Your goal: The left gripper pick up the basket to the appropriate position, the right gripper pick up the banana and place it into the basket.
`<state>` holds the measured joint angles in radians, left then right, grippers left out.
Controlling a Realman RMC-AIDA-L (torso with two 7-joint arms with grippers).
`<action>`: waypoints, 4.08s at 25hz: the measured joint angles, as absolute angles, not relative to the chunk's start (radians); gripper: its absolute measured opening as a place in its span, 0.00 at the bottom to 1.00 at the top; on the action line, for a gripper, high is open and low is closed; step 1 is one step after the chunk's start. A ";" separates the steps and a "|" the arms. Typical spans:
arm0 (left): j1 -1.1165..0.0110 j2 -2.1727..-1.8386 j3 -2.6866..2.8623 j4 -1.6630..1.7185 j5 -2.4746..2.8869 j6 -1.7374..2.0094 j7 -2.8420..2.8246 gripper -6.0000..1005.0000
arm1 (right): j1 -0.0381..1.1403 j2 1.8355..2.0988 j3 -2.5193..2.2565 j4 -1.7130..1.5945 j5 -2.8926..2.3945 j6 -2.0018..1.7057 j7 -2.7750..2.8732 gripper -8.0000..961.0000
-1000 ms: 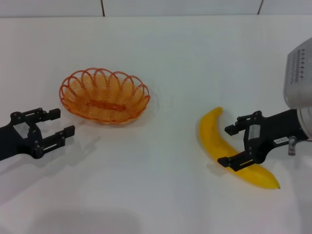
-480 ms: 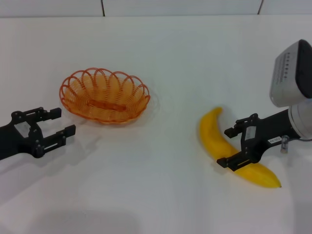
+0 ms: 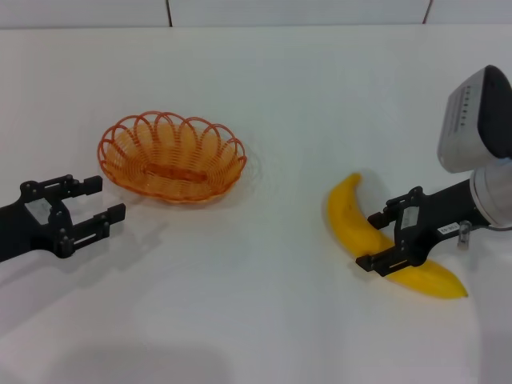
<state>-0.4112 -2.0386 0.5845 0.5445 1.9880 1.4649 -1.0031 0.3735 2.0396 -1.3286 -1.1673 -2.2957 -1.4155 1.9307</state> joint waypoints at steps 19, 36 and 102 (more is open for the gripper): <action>-0.411 -2.038 0.584 0.528 1.989 1.457 -0.998 0.59 | 0.352 2.039 -1.178 -1.274 -2.187 -1.453 1.929 0.50; -0.420 -2.040 0.586 0.522 1.990 1.456 -0.997 0.59 | 0.522 2.044 -1.615 -1.241 -2.026 -1.027 1.933 0.54; -0.431 -2.039 0.575 0.472 1.936 1.423 -0.940 0.59 | 0.446 2.003 -1.029 -0.603 -1.670 -1.312 1.181 0.84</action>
